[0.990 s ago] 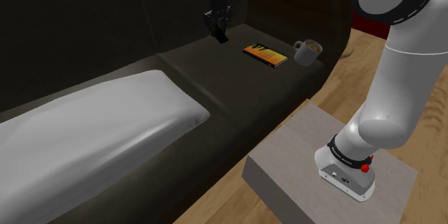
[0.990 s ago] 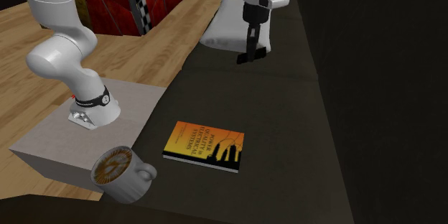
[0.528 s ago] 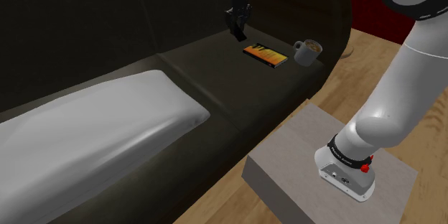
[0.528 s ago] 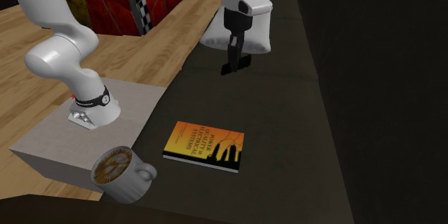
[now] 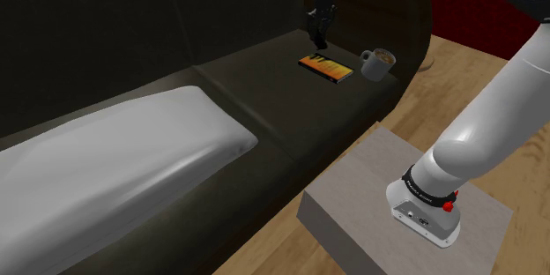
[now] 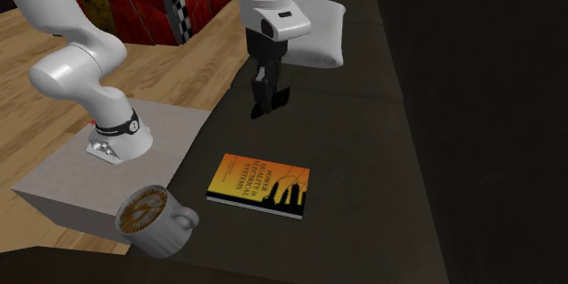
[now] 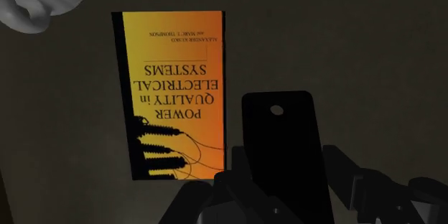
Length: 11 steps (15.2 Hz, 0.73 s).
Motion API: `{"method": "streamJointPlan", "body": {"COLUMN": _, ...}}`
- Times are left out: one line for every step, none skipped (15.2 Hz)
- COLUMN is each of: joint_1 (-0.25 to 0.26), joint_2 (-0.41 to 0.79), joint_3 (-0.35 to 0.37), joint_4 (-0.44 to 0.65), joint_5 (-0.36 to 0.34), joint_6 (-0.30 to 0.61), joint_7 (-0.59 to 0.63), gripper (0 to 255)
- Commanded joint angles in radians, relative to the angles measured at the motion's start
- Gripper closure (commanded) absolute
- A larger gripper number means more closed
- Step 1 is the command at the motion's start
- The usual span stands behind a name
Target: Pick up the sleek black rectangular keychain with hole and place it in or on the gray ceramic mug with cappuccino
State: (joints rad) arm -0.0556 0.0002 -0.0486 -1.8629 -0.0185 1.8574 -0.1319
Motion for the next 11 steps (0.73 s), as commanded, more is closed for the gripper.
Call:
{"method": "streamJointPlan", "body": {"joint_1": -0.024, "joint_2": -0.034, "joint_3": -0.024, "joint_4": -0.036, "joint_5": -0.002, "joint_6": 0.003, "joint_7": -0.048, "gripper": 255}}
{"method": "streamJointPlan", "body": {"joint_1": -0.035, "joint_2": -0.046, "joint_3": -0.035, "joint_4": -0.05, "joint_5": -0.004, "joint_6": 0.005, "joint_7": -0.069, "gripper": 255}}
{"method": "streamJointPlan", "body": {"joint_1": -0.045, "joint_2": -0.058, "joint_3": -0.047, "joint_4": -0.063, "joint_5": -0.005, "joint_6": 0.007, "joint_7": -0.091, "gripper": 255}}
{"method": "streamJointPlan", "body": {"joint_1": -0.056, "joint_2": -0.068, "joint_3": -0.058, "joint_4": -0.075, "joint_5": -0.007, "joint_6": 0.009, "joint_7": -0.113, "gripper": 255}}
{"method": "streamJointPlan", "body": {"joint_1": -0.067, "joint_2": -0.078, "joint_3": -0.07, "joint_4": -0.086, "joint_5": -0.01, "joint_6": 0.011, "joint_7": -0.135, "gripper": 255}}
{"method": "streamJointPlan", "body": {"joint_1": -0.078, "joint_2": -0.087, "joint_3": -0.083, "joint_4": -0.096, "joint_5": -0.012, "joint_6": 0.012, "joint_7": -0.158, "gripper": 255}}
{"method": "streamJointPlan", "body": {"joint_1": -0.089, "joint_2": -0.095, "joint_3": -0.095, "joint_4": -0.104, "joint_5": -0.014, "joint_6": 0.013, "joint_7": -0.18, "gripper": 255}}
{"method": "streamJointPlan", "body": {"joint_1": -0.1, "joint_2": -0.102, "joint_3": -0.108, "joint_4": -0.112, "joint_5": -0.017, "joint_6": 0.014, "joint_7": -0.203, "gripper": 255}}
{"method": "streamJointPlan", "body": {"joint_1": -0.111, "joint_2": -0.108, "joint_3": -0.121, "joint_4": -0.118, "joint_5": -0.019, "joint_6": 0.015, "joint_7": -0.226, "gripper": 255}}
{"method": "streamJointPlan", "body": {"joint_1": -0.121, "joint_2": -0.114, "joint_3": -0.134, "joint_4": -0.123, "joint_5": -0.022, "joint_6": 0.016, "joint_7": -0.249, "gripper": 255}}
{"method": "streamJointPlan", "body": {"joint_1": -0.132, "joint_2": -0.118, "joint_3": -0.147, "joint_4": -0.127, "joint_5": -0.024, "joint_6": 0.016, "joint_7": -0.272, "gripper": 255}}
